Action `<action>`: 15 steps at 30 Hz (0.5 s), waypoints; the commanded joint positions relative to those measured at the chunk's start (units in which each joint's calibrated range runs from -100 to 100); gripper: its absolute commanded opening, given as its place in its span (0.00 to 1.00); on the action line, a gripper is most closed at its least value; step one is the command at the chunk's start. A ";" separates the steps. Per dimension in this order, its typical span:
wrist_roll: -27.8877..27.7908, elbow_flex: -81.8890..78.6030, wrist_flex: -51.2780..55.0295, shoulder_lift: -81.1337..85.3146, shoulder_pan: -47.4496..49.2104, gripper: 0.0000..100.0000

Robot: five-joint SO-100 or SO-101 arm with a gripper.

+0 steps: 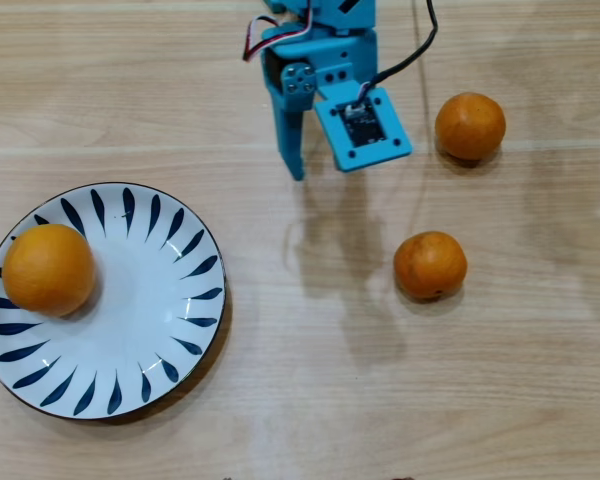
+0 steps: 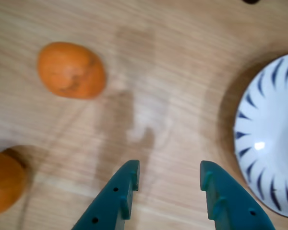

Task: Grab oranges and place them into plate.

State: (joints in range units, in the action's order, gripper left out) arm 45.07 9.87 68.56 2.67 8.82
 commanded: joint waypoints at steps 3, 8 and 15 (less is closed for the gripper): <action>4.75 3.84 0.58 1.31 9.40 0.14; 8.35 7.56 0.41 -3.77 14.65 0.16; 11.59 9.73 -1.22 -9.77 18.44 0.31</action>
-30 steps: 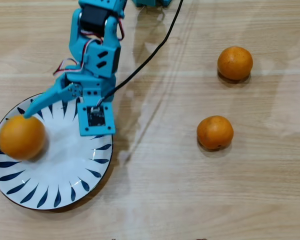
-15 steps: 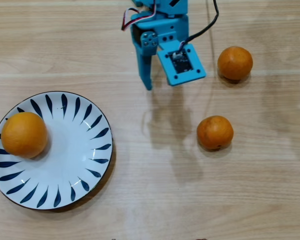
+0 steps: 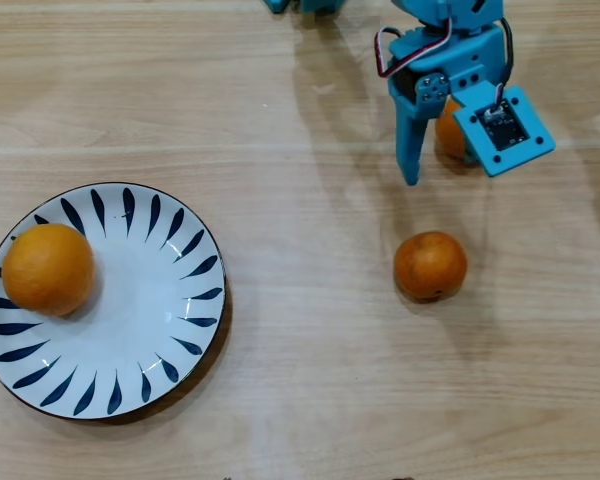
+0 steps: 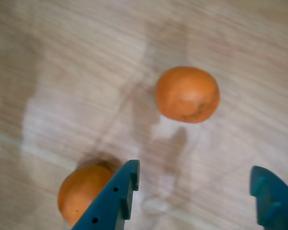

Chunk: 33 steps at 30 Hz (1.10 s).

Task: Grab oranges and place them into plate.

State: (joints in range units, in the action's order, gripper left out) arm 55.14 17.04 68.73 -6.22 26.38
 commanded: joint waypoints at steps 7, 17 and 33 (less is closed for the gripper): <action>2.31 2.29 -9.90 -6.46 3.21 0.36; 4.77 -7.49 -25.03 -10.85 3.70 0.41; 4.92 -25.15 -46.60 -8.15 1.76 0.42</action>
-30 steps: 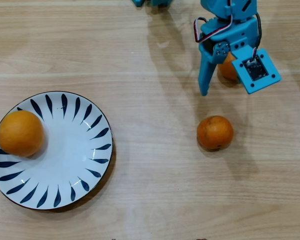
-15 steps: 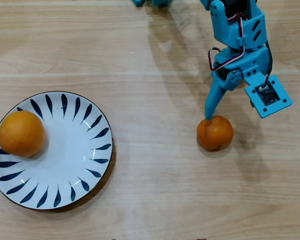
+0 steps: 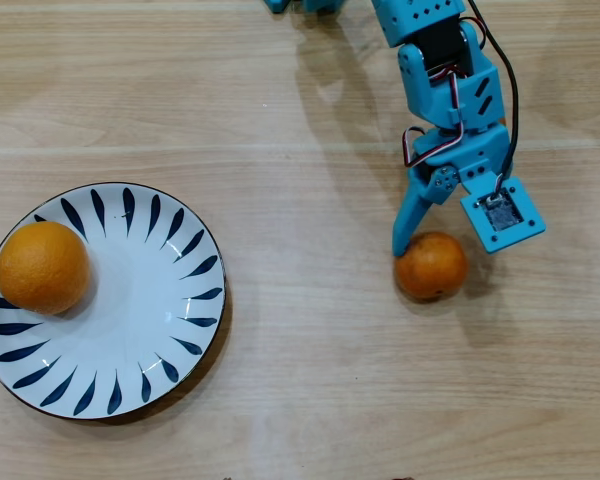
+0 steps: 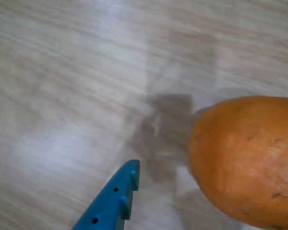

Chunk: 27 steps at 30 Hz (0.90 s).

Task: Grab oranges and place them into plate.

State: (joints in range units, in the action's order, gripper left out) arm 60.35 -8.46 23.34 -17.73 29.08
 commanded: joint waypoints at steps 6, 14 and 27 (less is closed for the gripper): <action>-1.44 0.26 -1.21 3.28 -2.63 0.42; -3.95 0.26 -3.87 2.69 -6.10 0.42; -2.91 5.06 -9.98 -6.28 -5.62 0.43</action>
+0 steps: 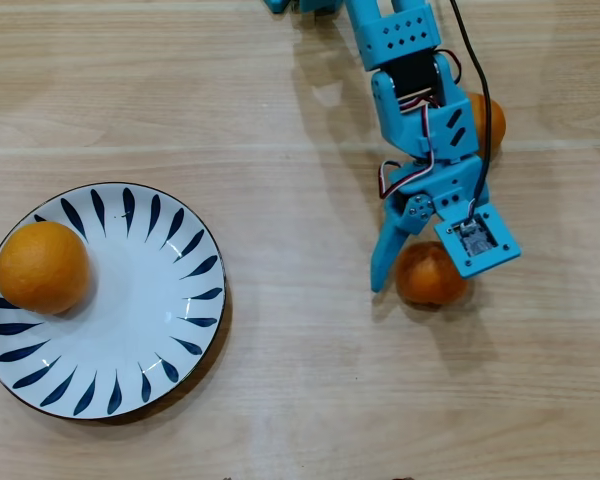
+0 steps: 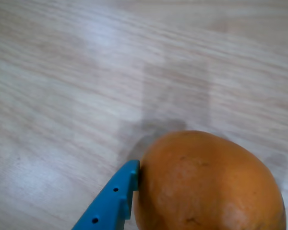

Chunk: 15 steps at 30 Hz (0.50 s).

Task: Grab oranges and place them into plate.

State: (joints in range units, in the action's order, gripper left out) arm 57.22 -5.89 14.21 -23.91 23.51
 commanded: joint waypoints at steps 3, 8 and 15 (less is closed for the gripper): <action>1.32 2.31 -0.85 -1.03 0.36 0.43; 1.58 2.31 -0.59 -1.79 0.76 0.42; 1.58 2.04 -0.50 -1.79 1.00 0.38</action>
State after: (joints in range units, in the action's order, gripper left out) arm 58.53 -5.71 13.95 -26.20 24.36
